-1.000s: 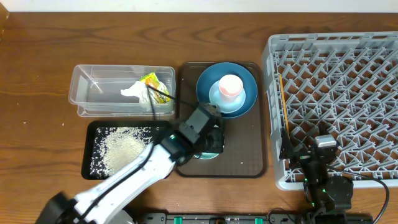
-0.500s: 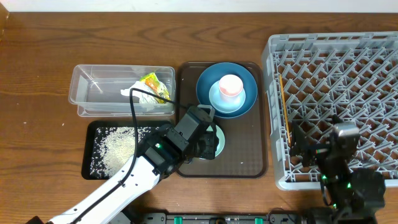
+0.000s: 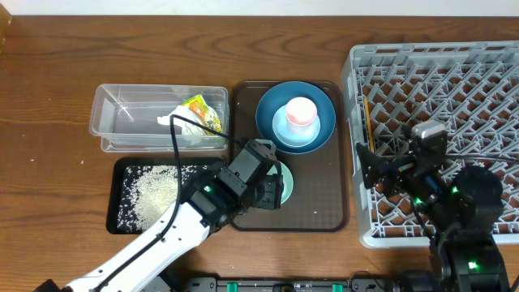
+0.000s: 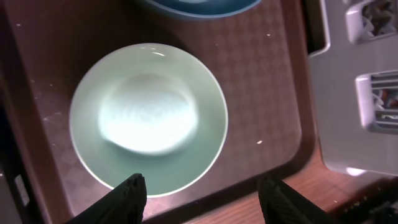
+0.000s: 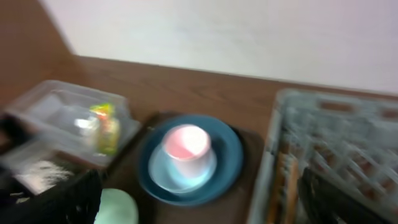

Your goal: Sort waste into correct bins and load items into the dishwasher rack

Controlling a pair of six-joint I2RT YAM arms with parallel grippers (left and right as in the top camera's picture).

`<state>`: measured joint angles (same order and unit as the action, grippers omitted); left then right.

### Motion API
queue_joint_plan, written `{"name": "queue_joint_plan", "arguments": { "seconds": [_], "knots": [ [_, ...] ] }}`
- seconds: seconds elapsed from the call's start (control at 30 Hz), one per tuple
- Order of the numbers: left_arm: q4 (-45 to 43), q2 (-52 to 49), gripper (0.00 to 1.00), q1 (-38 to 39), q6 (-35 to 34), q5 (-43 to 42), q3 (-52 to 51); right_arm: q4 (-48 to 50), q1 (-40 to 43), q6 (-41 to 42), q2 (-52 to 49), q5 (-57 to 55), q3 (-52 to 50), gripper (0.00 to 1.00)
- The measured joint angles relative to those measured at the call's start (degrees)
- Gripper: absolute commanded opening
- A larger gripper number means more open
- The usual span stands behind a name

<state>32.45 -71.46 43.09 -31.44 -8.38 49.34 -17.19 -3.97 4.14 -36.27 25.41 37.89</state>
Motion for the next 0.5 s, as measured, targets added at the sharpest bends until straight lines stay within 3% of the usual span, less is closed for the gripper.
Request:
{"name": "queue_joint_plan", "arguments": {
  "seconds": [0.47, 0.5],
  "knots": [
    [0.0, -0.5, 0.58, 0.0, 0.0, 1.0, 0.0, 2.5, 0.0, 4.8, 0.0, 9.8, 0.4, 0.99],
    [0.0, -0.5, 0.51, 0.0, 0.0, 1.1, 0.0, 2.6, 0.0, 4.9, 0.0, 10.7, 0.4, 0.91]
  ]
}}
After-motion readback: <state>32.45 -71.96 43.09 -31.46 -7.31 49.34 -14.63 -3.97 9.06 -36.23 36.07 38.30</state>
